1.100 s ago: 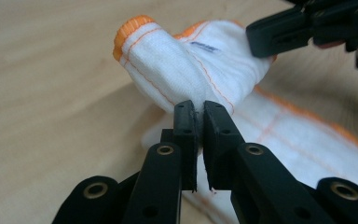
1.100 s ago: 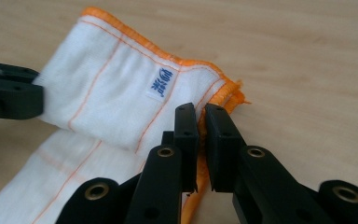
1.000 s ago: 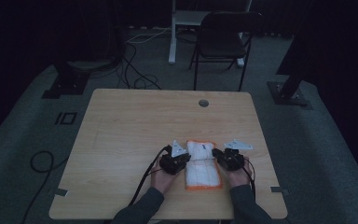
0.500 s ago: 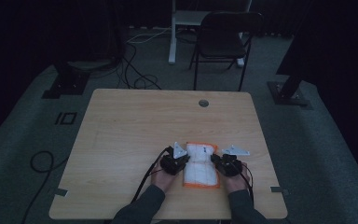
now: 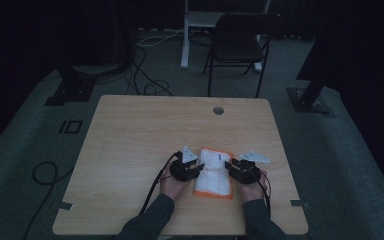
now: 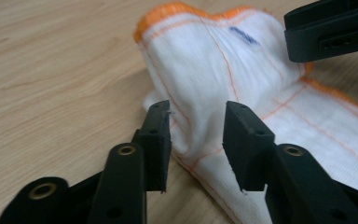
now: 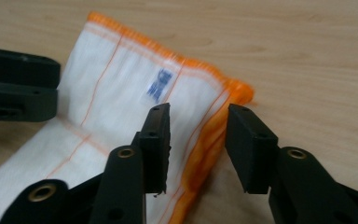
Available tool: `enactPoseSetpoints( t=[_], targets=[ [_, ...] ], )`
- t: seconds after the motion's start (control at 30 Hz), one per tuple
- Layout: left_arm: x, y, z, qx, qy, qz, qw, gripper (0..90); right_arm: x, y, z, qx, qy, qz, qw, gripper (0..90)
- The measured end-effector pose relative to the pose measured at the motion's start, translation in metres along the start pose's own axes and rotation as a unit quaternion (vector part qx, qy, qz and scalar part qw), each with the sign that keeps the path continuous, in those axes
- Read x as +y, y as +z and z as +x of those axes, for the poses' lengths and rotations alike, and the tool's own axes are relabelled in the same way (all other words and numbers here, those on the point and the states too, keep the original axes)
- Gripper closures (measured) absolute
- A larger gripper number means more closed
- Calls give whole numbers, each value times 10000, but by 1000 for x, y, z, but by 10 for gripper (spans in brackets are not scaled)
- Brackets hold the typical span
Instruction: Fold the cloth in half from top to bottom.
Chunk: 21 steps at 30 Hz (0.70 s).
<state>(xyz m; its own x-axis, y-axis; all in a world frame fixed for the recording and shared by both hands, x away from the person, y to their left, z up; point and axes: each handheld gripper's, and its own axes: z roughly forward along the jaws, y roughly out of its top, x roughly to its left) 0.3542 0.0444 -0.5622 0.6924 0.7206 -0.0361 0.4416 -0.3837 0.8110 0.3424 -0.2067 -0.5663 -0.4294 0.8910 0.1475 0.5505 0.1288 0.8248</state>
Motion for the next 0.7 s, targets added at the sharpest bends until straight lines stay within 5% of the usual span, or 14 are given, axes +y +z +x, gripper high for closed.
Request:
enactPoseSetpoints(
  t=[0.4, 0.7],
  targets=[
    [21, 1, 15, -1, -260, -314, 9992, 515, 22, 13, -13, -131, 334, 4, 9994, 468],
    [40, 15, 19, -111, -296, -231, 9992, 503, 26, 28, -22, 151, 791, 149, 9966, 464]
  ],
)
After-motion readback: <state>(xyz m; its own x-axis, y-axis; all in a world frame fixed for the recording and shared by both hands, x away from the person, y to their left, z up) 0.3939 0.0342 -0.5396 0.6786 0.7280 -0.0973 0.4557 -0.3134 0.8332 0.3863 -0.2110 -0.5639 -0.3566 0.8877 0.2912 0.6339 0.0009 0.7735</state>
